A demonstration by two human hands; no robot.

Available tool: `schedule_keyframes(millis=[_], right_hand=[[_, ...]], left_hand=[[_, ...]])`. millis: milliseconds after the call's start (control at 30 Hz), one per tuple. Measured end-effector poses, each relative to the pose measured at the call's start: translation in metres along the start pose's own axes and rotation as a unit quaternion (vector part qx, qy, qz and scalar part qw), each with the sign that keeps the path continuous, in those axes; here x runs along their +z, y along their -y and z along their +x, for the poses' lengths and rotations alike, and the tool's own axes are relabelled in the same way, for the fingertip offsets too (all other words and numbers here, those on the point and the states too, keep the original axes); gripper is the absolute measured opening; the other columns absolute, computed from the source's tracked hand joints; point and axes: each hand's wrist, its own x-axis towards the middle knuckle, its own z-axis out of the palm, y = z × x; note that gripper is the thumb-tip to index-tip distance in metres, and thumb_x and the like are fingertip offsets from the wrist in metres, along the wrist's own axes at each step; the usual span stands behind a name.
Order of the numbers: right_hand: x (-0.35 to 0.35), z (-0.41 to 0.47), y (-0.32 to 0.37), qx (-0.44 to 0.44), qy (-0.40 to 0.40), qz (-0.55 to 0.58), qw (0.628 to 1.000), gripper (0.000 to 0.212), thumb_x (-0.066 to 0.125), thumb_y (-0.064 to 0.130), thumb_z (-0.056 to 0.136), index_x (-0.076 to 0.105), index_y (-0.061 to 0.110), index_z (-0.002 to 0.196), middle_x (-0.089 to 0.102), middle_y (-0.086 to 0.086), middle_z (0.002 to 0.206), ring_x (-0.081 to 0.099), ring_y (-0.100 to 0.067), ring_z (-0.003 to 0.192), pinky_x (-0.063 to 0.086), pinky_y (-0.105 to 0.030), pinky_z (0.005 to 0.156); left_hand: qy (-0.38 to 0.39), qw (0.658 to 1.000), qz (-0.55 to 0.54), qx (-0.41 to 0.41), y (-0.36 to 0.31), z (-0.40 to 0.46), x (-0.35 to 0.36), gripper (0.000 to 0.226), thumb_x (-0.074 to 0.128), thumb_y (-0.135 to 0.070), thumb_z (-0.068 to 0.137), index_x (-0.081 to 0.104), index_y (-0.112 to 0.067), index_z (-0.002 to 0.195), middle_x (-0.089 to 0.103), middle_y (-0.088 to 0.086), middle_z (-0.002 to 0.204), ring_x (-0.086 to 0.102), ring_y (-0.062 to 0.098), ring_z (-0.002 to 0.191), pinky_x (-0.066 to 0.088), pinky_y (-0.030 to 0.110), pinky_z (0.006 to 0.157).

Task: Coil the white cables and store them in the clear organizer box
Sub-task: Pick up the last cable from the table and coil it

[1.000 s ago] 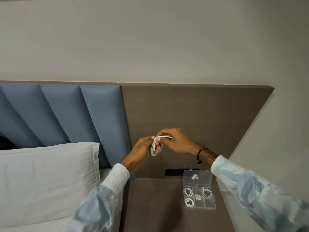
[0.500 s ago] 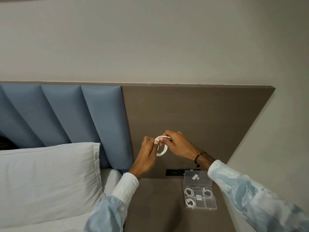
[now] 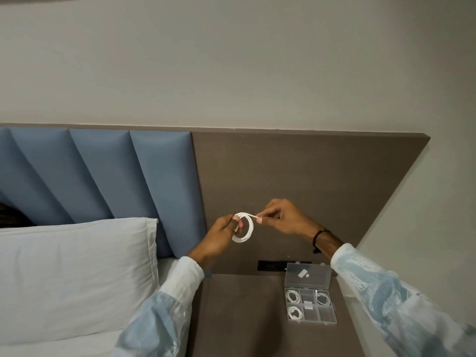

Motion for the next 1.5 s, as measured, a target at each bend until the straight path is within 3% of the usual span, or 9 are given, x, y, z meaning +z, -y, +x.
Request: schedule_keyframes(millis=[100,200,467,667,800,1200,1333,1400,1500], right_hand=[[0.005,0.001,0.005,0.009,-0.094,0.024,0.995,0.017,0.08,0.025,0.086,0.082,0.019,0.102,0.074,0.012,0.086,0.065,0.002,0.077,0.053,-0.012,0.072],[0.02,0.0,0.011,0.107,-0.16,0.272,0.943,0.02,0.082,0.01,0.083,0.08,0.002,0.102,0.078,-0.01,0.088,0.068,-0.008,0.069,0.057,-0.015,0.063],[0.04,-0.011,0.025,0.254,-0.125,0.468,0.837,0.009,0.076,0.005,0.085,0.079,0.011,0.08,0.078,-0.005,0.072,0.071,-0.014,0.06,0.058,-0.022,0.054],[0.039,-0.015,0.022,0.269,-0.011,0.438,0.858,0.014,0.065,0.026,0.09,0.078,0.02,0.091,0.077,0.001,0.086,0.07,-0.012,0.073,0.056,-0.032,0.071],[0.039,-0.017,0.024,0.223,0.044,0.473,0.851,0.016,0.068,0.031,0.094,0.071,0.017,0.102,0.072,0.001,0.088,0.063,-0.011,0.076,0.056,-0.033,0.075],[0.038,-0.017,0.026,0.149,-0.058,0.252,0.954,0.027,0.075,-0.006,0.076,0.067,0.004,0.1,0.071,-0.006,0.071,0.064,-0.012,0.052,0.058,-0.025,0.055],[0.029,-0.015,0.024,0.01,-0.088,0.02,0.996,0.017,0.069,0.005,0.085,0.078,0.018,0.092,0.074,0.01,0.072,0.068,0.0,0.06,0.06,-0.021,0.066],[0.026,-0.012,0.021,-0.038,-0.135,-0.081,0.987,0.021,0.066,0.006,0.087,0.079,0.021,0.094,0.076,0.009,0.082,0.07,-0.005,0.071,0.061,-0.023,0.07],[0.03,-0.008,0.013,-0.028,-0.229,-0.053,0.972,0.015,0.072,0.01,0.087,0.079,0.023,0.091,0.077,0.01,0.086,0.069,-0.004,0.077,0.057,-0.02,0.071]], left_hand=[[0.029,0.995,-0.089,-0.029,-0.006,-0.003,0.006,0.036,0.04,-0.019,0.109,0.058,-0.017,0.078,0.057,-0.006,0.073,0.049,0.008,0.07,0.038,0.027,0.076],[0.04,0.991,-0.125,-0.034,-0.012,-0.003,0.011,0.037,0.041,-0.018,0.109,0.057,-0.019,0.076,0.057,-0.009,0.072,0.049,0.005,0.069,0.038,0.026,0.075],[0.012,0.992,-0.11,-0.061,-0.007,-0.002,0.025,0.032,0.041,-0.024,0.11,0.066,-0.005,0.112,0.07,0.012,0.115,0.063,0.016,0.103,0.047,0.026,0.096],[-0.086,0.993,0.077,-0.013,0.005,0.004,0.019,0.034,0.038,-0.028,0.109,0.055,-0.028,0.081,0.051,-0.004,0.099,0.053,0.029,0.113,0.035,0.044,0.107],[-0.111,0.968,0.222,0.03,0.007,0.007,0.014,0.034,0.034,-0.029,0.109,0.059,-0.016,0.091,0.049,-0.001,0.102,0.046,0.021,0.109,0.028,0.045,0.102],[-0.147,0.922,0.348,0.083,-0.003,0.018,0.006,0.035,0.034,-0.027,0.108,0.063,-0.011,0.096,0.045,0.003,0.103,0.045,0.024,0.102,0.027,0.041,0.089],[-0.149,0.961,0.234,0.021,-0.007,0.024,-0.005,0.035,0.037,-0.025,0.109,0.067,-0.015,0.094,0.053,0.004,0.108,0.043,0.015,0.105,0.029,0.038,0.095],[-0.142,0.989,0.026,-0.033,-0.017,0.02,0.001,0.032,0.04,-0.019,0.107,0.066,-0.016,0.088,0.06,0.004,0.102,0.051,0.019,0.1,0.04,0.033,0.088],[-0.101,0.958,-0.248,-0.103,-0.03,0.016,0.011,0.033,0.044,-0.007,0.1,0.067,-0.017,0.079,0.072,0.002,0.084,0.061,0.019,0.084,0.045,0.027,0.076]])
